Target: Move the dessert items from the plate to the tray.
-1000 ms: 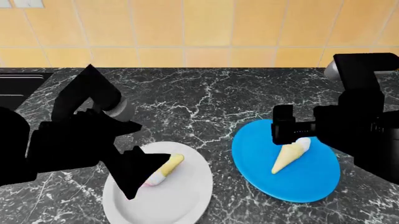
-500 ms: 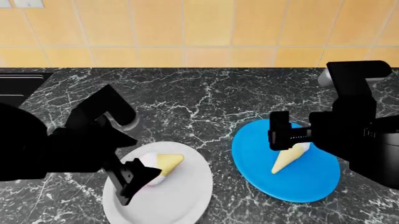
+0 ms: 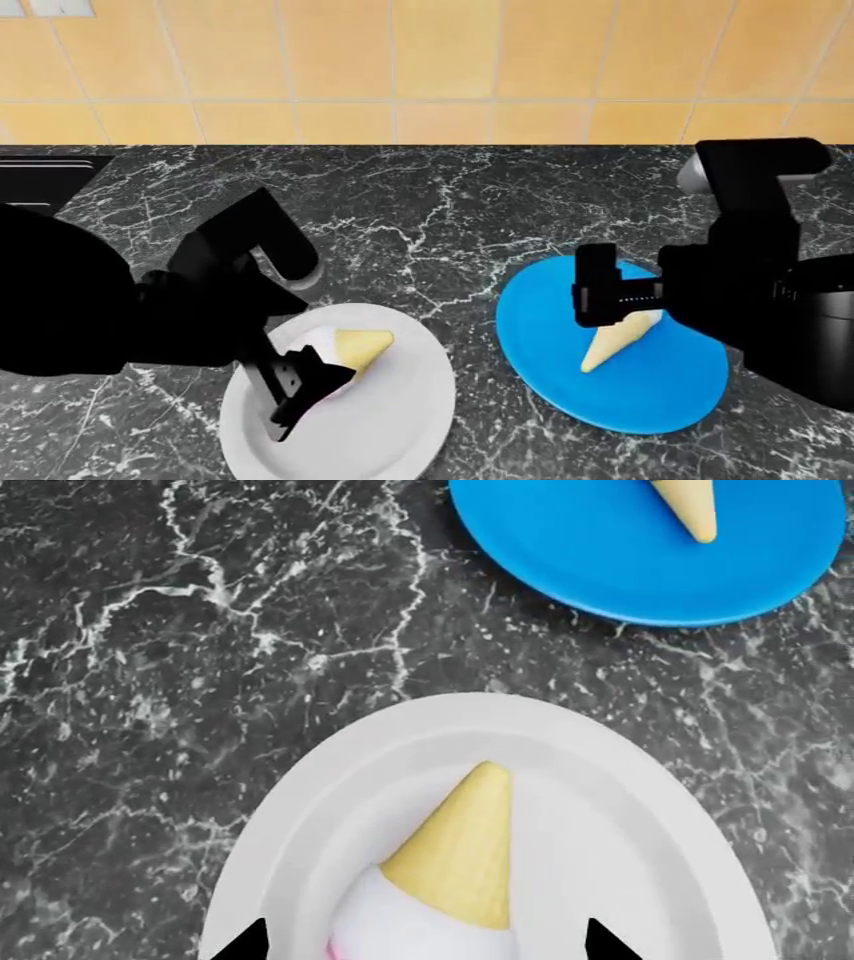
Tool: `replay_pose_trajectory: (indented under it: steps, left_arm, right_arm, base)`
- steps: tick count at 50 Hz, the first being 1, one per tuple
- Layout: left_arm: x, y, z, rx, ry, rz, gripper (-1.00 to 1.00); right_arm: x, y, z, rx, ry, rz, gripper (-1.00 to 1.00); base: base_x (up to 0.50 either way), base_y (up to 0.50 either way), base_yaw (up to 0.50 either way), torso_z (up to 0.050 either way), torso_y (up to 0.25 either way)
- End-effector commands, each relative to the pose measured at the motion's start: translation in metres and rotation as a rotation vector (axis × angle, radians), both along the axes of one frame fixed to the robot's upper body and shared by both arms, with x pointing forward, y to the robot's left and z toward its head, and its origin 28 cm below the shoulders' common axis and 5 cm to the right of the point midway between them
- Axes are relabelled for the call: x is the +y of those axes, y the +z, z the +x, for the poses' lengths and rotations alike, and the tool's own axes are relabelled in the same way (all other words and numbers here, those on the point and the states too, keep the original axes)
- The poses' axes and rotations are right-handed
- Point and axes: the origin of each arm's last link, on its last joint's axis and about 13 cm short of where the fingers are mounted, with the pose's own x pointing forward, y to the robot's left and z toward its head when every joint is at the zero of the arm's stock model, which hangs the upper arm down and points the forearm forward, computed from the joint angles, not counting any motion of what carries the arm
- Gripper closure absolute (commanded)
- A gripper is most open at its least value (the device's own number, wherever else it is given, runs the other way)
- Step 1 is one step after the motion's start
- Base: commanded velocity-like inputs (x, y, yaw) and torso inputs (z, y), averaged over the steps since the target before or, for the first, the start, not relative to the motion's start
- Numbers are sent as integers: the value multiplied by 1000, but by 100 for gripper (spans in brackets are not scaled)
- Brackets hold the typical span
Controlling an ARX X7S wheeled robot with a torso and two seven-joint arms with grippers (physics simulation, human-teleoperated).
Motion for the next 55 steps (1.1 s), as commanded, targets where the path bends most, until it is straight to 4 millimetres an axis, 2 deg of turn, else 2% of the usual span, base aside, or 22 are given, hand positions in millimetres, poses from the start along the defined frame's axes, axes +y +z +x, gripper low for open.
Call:
replay_pose_trajectory:
  steps: [1,17,30,31,44,55]
  left_arm:
    - [-4,-3,2,5,-26,7,-100]
    - [-2,-26,4,56,-13,37,-100]
    - [-1,-34,5,70,-12,56,-100]
    - [-1,-34,5,66,-12,58,100]
    - [-1,-32,6,12,-7,46,100]
    - [-7,-16,10,-206,42,-6,100]
  right_arm:
    - [0,-2,1,3,5,3,-100]
    - [2,-4,1,6,13,8,-100]
    - [2,-6,1,12,11,12,-100]
    - [2,-7,1,13,12,13,-100]
    - [1,-7,1,12,5,32,-100]
    - [-5,1,-7,-22,-29,67,-100]
  base:
    - [0,0,0,0,0]
    - [0,0,0,0,0]
    - [0,0,0,0,0]
    - [0,0,0,0,0]
    - [0,0,0,0,0]
    - [0,0,0,0,0]
